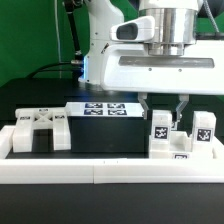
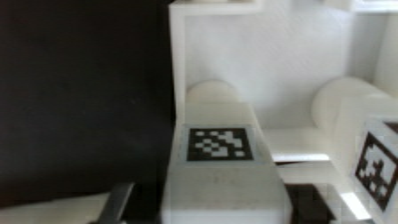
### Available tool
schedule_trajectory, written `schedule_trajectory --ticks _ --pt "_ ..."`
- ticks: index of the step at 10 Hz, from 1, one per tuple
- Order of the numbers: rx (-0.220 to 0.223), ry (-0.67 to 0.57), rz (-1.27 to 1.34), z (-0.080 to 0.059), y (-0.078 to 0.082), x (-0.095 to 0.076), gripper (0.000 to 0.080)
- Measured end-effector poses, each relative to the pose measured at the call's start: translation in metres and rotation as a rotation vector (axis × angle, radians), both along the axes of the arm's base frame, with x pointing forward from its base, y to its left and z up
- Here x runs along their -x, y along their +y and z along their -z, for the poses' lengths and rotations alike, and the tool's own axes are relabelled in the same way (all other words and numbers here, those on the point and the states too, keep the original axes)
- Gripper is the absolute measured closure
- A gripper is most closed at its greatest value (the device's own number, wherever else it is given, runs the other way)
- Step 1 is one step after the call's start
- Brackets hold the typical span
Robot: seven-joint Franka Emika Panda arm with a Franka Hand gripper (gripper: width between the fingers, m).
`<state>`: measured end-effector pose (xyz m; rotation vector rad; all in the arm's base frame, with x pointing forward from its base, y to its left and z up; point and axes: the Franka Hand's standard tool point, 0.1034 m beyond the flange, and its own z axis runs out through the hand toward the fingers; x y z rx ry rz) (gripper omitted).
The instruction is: Assemble chair
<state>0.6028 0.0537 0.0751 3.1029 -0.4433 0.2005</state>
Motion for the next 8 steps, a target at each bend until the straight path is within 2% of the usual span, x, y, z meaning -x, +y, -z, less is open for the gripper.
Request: schedule_trajectory --ticks 4,6,7,8 --pt "-0.006 0.017 0.331 -0.001 -0.014 0.005 0.0504" --pt "-0.001 0.026 0.404 -0.002 -0.017 0.008 0.0502" --pt "0.000 0.027 0.404 -0.001 -0.018 0.008 0.0430" --pt "0.001 0.027 0.393 -0.001 -0.017 0.008 0.0430"
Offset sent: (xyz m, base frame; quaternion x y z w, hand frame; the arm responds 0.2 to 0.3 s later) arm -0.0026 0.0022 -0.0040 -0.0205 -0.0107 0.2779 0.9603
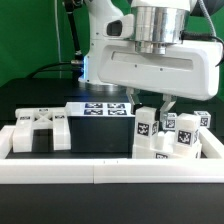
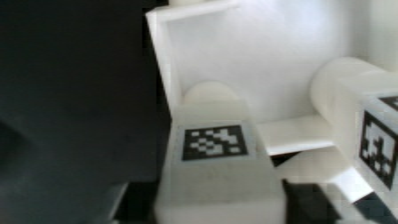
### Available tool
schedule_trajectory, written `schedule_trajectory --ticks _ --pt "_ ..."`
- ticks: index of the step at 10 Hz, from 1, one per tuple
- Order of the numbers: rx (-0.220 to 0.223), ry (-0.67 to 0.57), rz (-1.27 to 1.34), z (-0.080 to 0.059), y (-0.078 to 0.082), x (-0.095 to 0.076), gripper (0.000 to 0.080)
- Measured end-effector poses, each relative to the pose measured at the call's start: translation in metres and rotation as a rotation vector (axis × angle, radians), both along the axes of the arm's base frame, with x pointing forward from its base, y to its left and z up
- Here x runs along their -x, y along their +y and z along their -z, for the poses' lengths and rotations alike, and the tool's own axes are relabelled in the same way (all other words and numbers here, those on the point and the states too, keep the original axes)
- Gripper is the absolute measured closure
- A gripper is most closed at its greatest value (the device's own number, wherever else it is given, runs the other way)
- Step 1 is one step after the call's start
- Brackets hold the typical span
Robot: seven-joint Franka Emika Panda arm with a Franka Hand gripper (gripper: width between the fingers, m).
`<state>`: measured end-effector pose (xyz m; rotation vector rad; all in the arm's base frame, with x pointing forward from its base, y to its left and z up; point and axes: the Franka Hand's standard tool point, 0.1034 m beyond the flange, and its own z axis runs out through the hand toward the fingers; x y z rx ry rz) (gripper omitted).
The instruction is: Assemble chair
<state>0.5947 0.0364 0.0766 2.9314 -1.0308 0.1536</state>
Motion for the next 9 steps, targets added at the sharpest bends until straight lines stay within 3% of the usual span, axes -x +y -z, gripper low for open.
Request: schedule_trajectory --ticks 1,2,3,9 --pt "0.000 -0.003 -0.035 -0.004 0.001 -0.001 0.0252" --pt "-0.003 -0.007 -0.046 -0.008 0.004 0.000 0.0252" --pt "-0.006 -0.009 -0.058 -0.011 0.006 0.004 0.0171" --pt "-0.001 -0.046 -0.081 -0.010 0.011 0.011 0.0151"
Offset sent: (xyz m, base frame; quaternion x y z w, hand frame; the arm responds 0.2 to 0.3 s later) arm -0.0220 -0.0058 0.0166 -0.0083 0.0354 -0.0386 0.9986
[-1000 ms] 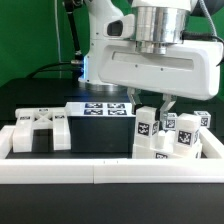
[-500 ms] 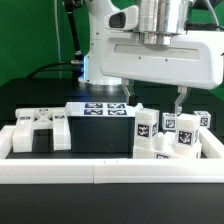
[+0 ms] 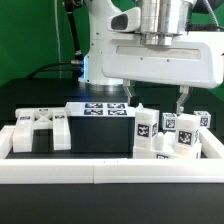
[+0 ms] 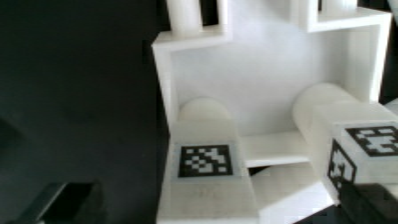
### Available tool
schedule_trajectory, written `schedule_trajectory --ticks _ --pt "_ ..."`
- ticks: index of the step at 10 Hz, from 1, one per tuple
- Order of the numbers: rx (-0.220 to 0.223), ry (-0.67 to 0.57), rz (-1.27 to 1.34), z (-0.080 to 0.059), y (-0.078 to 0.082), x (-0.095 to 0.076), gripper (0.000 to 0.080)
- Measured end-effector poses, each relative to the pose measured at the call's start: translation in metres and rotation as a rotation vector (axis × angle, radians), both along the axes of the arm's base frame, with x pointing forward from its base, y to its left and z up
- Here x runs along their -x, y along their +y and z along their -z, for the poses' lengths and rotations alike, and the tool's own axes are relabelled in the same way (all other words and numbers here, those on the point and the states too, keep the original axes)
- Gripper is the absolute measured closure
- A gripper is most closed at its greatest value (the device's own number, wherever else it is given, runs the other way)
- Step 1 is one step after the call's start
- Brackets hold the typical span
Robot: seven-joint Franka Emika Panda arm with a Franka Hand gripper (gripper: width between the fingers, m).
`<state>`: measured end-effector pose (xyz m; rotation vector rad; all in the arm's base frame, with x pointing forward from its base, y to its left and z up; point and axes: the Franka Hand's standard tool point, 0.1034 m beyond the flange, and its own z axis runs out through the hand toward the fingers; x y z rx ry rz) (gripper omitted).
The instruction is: Assemble chair
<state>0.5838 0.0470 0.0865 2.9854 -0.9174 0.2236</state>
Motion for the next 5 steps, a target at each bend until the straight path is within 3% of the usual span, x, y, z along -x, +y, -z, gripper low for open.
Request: schedule_trajectory --ticks 2,5 --pt "0.006 -0.029 -0.006 0.004 0.001 0.001 0.0151" --pt "0.022 -0.036 -0.034 0.022 0.012 0.012 0.0151"
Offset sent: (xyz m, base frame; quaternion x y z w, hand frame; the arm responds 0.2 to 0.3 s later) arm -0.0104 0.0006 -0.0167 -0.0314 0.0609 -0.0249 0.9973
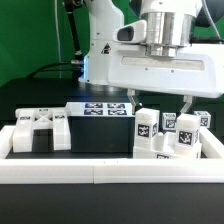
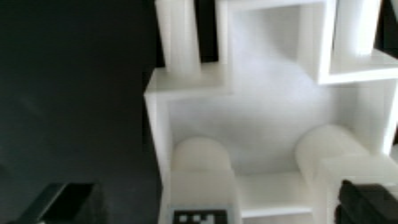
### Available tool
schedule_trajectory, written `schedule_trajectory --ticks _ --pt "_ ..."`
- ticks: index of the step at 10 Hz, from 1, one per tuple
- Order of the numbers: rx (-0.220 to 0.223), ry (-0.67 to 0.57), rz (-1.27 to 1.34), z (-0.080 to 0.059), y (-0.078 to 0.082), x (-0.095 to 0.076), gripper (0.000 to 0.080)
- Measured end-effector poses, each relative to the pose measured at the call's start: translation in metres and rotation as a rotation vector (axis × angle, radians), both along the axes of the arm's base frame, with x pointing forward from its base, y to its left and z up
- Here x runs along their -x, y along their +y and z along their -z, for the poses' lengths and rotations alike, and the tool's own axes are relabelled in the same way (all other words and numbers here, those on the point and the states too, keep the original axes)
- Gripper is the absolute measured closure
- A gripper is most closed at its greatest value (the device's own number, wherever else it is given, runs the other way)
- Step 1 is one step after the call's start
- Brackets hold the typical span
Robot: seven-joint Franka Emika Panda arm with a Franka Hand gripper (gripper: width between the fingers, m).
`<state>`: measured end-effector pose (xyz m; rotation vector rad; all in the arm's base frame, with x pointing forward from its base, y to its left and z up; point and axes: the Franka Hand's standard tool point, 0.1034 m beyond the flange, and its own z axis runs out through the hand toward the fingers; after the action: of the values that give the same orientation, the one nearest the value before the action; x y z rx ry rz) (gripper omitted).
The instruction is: Assemble chair
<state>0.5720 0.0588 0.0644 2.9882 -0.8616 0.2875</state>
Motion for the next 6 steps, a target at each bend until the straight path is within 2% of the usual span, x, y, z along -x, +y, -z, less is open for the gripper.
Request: schedule_trajectory --ticks 3,6 --pt "0.017 0.004 -0.018 0.018 0.004 0.005 0.0151" --pt "0.025 0.012 -0.024 0.025 0.002 0.007 0.0151"
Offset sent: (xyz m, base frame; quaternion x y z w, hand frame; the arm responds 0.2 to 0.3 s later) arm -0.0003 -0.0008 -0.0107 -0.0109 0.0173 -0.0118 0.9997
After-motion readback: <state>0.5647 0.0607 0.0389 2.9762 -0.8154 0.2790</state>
